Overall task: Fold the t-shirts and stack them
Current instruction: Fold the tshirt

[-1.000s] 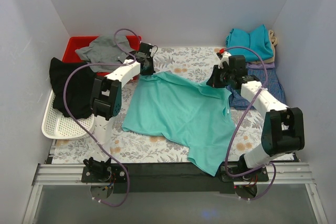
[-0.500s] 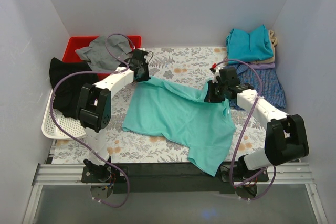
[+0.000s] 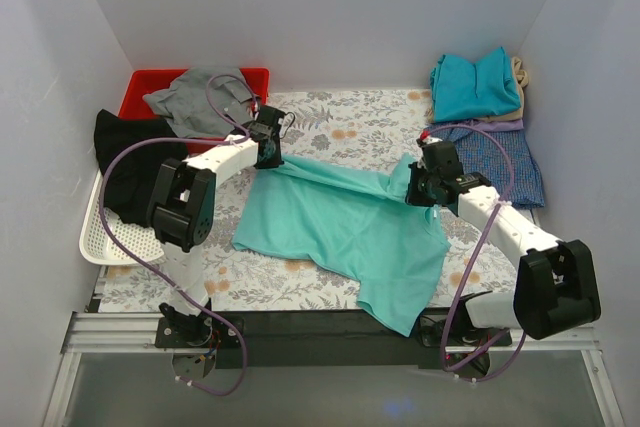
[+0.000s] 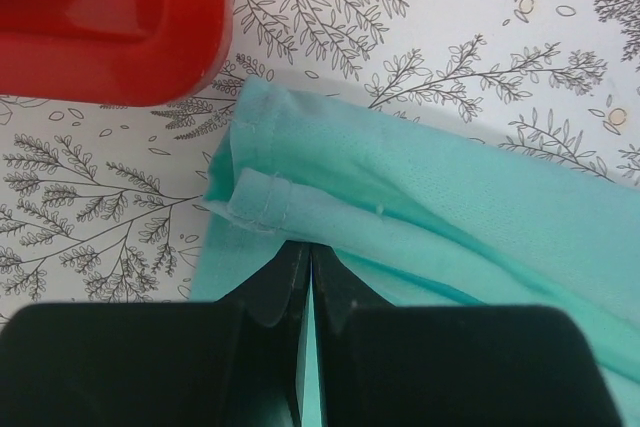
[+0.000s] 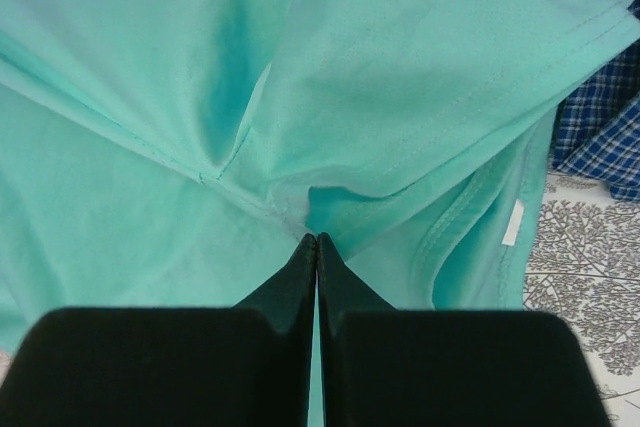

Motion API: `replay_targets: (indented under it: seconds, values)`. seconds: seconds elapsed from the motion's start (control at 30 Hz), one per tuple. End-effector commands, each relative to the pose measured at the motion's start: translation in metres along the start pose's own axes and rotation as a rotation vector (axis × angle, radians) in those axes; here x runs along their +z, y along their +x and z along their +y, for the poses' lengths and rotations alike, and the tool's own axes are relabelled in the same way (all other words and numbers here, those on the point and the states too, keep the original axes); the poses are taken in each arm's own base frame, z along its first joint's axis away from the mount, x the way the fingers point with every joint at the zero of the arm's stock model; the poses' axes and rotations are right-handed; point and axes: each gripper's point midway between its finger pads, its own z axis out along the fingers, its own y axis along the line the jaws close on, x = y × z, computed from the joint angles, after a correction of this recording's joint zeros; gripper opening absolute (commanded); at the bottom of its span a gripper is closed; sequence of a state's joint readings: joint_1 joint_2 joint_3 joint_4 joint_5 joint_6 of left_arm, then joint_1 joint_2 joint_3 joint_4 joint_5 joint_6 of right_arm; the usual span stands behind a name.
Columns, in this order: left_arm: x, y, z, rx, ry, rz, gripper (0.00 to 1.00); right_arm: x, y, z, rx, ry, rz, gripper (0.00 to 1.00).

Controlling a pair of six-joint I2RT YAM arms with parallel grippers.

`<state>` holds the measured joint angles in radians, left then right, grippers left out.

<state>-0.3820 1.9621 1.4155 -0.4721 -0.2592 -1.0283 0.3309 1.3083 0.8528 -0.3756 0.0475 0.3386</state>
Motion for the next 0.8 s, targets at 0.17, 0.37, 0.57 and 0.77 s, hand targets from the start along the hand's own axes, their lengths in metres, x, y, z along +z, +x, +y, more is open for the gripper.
replay_targets:
  seconds: [0.17,0.37,0.57,0.77]
  values:
    - [-0.015,-0.007,0.014,-0.008,-0.065,0.002,0.06,-0.007,0.038,0.015,0.034,-0.072,0.115,0.25]
    - [-0.051,-0.022,0.011,-0.059,0.003,-0.063,0.38,-0.046,-0.018,0.019,0.022,-0.039,-0.104,0.37]
    - [-0.067,-0.056,-0.023,-0.063,0.166,-0.128,0.39,-0.032,-0.062,-0.022,-0.009,0.202,-0.223,0.47]
    - [-0.058,-0.065,-0.068,-0.074,0.356,-0.09,0.39,0.006,-0.08,-0.038,0.045,0.241,-0.255,0.46]
